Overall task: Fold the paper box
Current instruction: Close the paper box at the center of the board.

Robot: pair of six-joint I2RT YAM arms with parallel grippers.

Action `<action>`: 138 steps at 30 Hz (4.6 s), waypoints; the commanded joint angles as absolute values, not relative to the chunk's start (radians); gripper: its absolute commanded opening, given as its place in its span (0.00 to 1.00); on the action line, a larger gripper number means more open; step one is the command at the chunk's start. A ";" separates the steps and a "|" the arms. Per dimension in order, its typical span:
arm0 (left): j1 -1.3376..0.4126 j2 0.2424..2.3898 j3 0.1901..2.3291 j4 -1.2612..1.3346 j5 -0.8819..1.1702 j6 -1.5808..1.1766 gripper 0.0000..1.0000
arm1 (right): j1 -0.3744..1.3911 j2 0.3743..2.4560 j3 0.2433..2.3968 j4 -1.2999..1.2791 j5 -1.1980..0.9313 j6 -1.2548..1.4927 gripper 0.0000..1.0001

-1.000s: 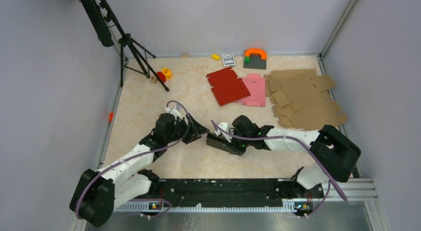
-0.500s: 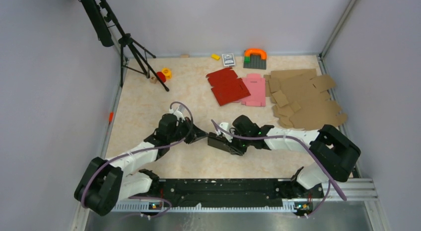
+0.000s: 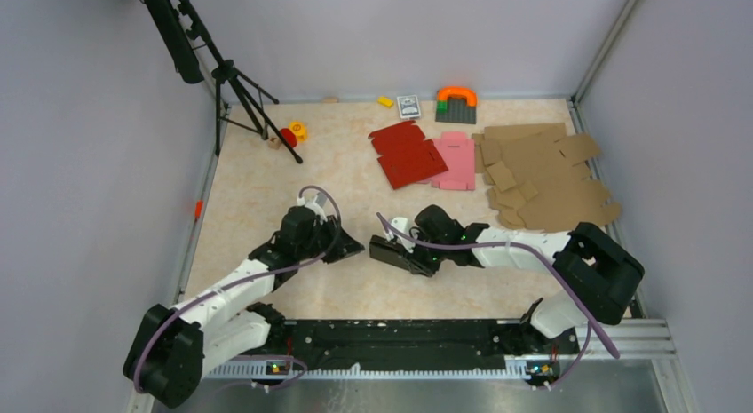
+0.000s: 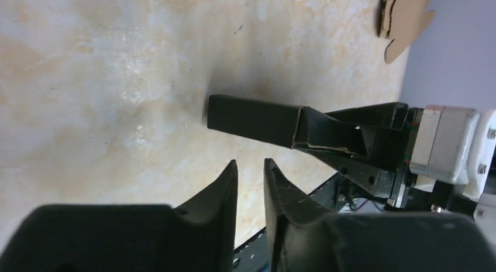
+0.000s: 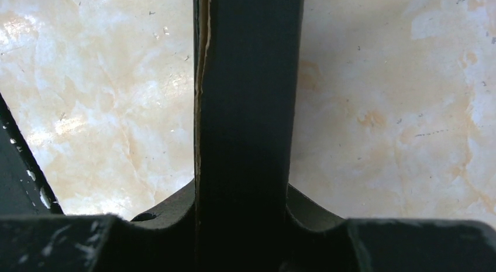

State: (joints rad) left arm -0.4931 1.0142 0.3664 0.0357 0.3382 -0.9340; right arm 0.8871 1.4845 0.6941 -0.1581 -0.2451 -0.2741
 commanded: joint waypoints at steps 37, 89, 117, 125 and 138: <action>-0.572 1.177 0.421 0.004 0.234 -0.868 0.12 | 0.825 1.329 0.731 -0.072 -0.308 -0.095 0.72; -0.591 1.336 0.585 -0.088 0.243 -0.827 0.12 | 0.746 1.324 0.659 -0.238 -0.115 0.417 0.00; -0.597 1.377 0.624 -0.106 0.249 -0.820 0.12 | 0.759 1.457 0.942 -0.177 -0.247 0.428 0.00; -0.597 1.387 0.635 -0.110 0.249 -0.818 0.12 | 0.759 1.541 0.951 -0.103 -0.314 0.450 0.00; -0.645 1.327 0.566 -0.029 0.282 -0.879 0.13 | 0.674 1.418 0.870 -0.233 -0.153 0.361 0.17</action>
